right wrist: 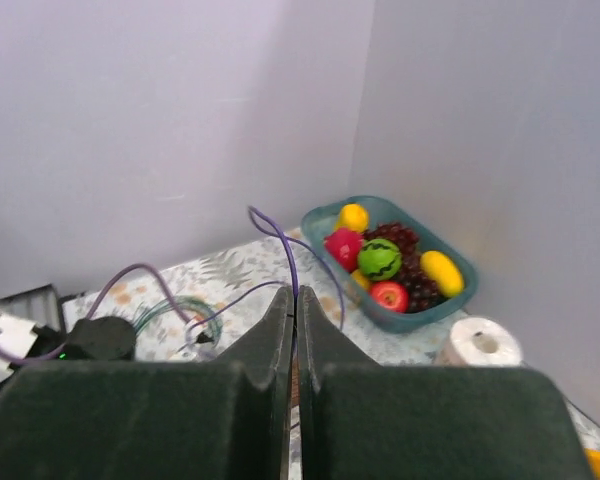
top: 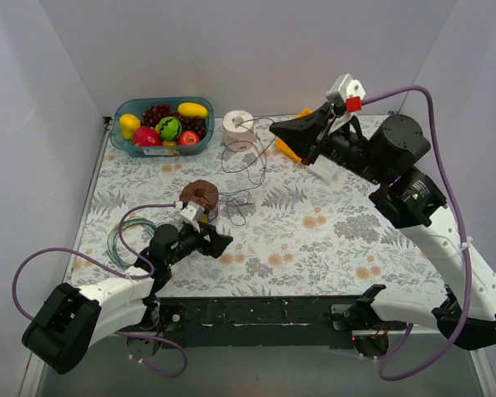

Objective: Untangle the cables

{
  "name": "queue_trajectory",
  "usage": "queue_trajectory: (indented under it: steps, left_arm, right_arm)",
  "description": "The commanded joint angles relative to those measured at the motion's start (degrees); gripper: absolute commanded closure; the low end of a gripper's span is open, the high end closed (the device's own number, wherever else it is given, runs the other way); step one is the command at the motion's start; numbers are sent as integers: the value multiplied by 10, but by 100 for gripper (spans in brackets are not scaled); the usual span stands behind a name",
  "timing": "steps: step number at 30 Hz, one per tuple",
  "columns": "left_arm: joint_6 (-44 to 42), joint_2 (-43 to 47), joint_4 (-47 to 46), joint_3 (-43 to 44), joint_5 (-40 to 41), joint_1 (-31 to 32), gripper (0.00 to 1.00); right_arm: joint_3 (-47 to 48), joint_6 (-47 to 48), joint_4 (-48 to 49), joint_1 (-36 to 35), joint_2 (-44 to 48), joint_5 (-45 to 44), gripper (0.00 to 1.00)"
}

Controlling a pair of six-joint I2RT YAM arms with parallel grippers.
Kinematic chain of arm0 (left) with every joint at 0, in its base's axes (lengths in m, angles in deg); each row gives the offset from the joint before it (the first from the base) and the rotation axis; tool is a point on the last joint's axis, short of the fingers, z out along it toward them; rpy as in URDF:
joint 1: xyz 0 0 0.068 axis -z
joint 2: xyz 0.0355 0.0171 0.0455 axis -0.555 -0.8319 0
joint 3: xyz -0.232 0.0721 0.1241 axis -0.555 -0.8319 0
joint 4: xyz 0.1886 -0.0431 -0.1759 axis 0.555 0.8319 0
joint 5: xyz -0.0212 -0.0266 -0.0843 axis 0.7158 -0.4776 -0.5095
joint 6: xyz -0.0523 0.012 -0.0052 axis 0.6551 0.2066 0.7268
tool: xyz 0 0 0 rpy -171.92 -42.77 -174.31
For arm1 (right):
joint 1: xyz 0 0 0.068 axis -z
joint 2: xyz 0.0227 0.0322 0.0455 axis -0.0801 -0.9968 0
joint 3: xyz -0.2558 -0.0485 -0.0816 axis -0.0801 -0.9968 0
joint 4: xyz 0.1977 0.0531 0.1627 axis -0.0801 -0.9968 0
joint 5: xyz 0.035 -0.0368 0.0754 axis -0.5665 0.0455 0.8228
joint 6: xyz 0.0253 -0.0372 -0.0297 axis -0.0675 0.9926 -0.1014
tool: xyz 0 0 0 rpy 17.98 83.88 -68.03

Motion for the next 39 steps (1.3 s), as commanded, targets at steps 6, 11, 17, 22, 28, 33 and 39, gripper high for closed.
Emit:
queue_trajectory:
  steps: [6, 11, 17, 22, 28, 33, 39]
  left_arm:
    - [-5, 13, -13, -4, -10, -5, 24]
    - [-6, 15, -13, -4, -11, -6, 23]
    - [-6, 16, -12, -5, -11, -9, 23]
    - [-5, 16, -12, -5, -11, -9, 23]
    - [-4, 16, -13, -5, -13, -9, 23]
    - [-5, 17, -13, -5, -14, -10, 23]
    - [-6, 19, -12, -5, -14, -10, 23]
  right_arm:
    - [110, 61, -36, 34, -71, -79, 99]
    - [238, 148, -52, 38, -138, -157, 99]
    - [224, 104, 20, 140, -184, -138, 99]
    - [243, 86, 72, 213, -237, -132, 99]
    - [266, 53, 126, 276, -317, -113, 99]
    - [332, 29, 109, 307, -401, -101, 99]
    - [347, 1, 116, 346, -445, -83, 99]
